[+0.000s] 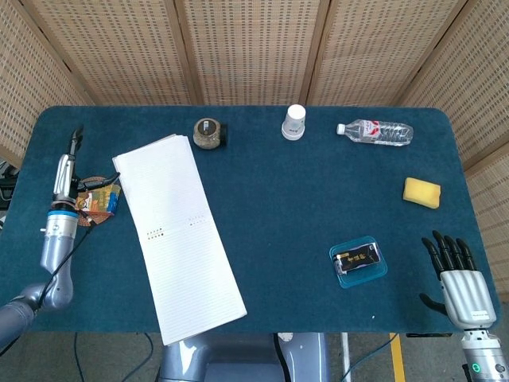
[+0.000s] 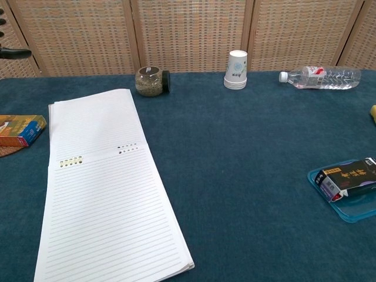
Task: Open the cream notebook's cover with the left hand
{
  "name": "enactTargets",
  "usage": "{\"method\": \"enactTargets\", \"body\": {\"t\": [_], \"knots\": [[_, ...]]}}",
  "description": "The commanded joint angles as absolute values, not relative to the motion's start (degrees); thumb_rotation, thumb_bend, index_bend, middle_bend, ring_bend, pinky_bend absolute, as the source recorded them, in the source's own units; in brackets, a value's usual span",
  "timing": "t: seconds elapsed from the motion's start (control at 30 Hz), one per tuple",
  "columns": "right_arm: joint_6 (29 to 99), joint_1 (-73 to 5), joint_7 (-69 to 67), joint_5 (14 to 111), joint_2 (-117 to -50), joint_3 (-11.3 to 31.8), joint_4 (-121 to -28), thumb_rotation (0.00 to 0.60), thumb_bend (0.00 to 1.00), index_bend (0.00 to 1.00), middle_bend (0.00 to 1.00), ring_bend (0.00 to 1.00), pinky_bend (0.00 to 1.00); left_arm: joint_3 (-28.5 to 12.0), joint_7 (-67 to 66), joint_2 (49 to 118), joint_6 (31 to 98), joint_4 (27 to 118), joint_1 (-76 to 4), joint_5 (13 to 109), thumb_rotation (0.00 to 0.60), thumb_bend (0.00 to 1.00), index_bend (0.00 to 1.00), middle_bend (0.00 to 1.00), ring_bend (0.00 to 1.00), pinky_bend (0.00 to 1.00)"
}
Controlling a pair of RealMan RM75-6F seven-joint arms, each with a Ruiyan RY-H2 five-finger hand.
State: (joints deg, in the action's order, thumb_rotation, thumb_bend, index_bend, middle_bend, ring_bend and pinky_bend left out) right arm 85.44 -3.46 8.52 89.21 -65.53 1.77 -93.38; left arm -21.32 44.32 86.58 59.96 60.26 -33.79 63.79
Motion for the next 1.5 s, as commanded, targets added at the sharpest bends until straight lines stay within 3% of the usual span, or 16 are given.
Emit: {"method": "enactTargets", "body": {"t": [0.03, 0.27, 0.37, 0.53, 0.73, 1.0, 1.5], "knots": [[85.7, -3.3, 8.2, 89.6, -65.4, 1.6, -93.5, 0.6, 0.0, 0.04, 0.0, 0.0, 0.0, -21.4, 42.7, 83.2, 62.8, 63.4, -31.3, 65.2, 0.6, 0.0, 0.0, 0.0, 0.0, 0.0], [86.0, -3.3, 7.2, 89.8, -65.0, 1.6, -93.5, 0.6, 0.0, 0.04, 0.0, 0.0, 0.0, -14.5, 31.3, 72.0, 67.2, 73.4, -25.5, 72.8, 0.6, 0.0, 0.0, 0.0, 0.0, 0.0], [86.1, -3.3, 6.6, 89.7, -64.9, 1.7, -93.3, 0.6, 0.0, 0.04, 0.0, 0.0, 0.0, -10.0, 20.1, 65.8, 71.4, 80.9, -21.3, 76.1, 0.6, 0.0, 0.0, 0.0, 0.0, 0.0], [86.4, -3.3, 5.5, 90.0, -64.8, 1.8, -92.8, 0.6, 0.0, 0.04, 0.0, 0.0, 0.0, -5.0, 12.9, 59.1, 75.8, 92.3, -15.4, 78.4, 0.6, 0.0, 0.0, 0.0, 0.0, 0.0], [86.8, -3.3, 4.1, 90.2, -64.6, 1.9, -92.2, 0.6, 0.0, 0.04, 0.0, 0.0, 0.0, 0.0, 2.0, 58.5, 84.7, 97.3, -7.8, 81.7, 0.6, 0.0, 0.0, 0.0, 0.0, 0.0], [87.5, -3.2, 3.1, 90.6, -64.3, 2.1, -92.0, 0.6, 0.0, 0.04, 0.0, 0.0, 0.0, 2.6, -3.5, 61.9, 87.8, 97.9, -4.8, 85.3, 0.6, 0.0, 0.0, 0.0, 0.0, 0.0], [88.6, -2.8, 2.5, 91.0, -64.2, 2.2, -91.9, 0.6, 0.0, 0.03, 0.0, 0.0, 0.0, 1.8, -1.8, 61.9, 87.2, 97.4, -4.7, 87.4, 0.6, 0.0, 0.0, 0.0, 0.0, 0.0]]}}
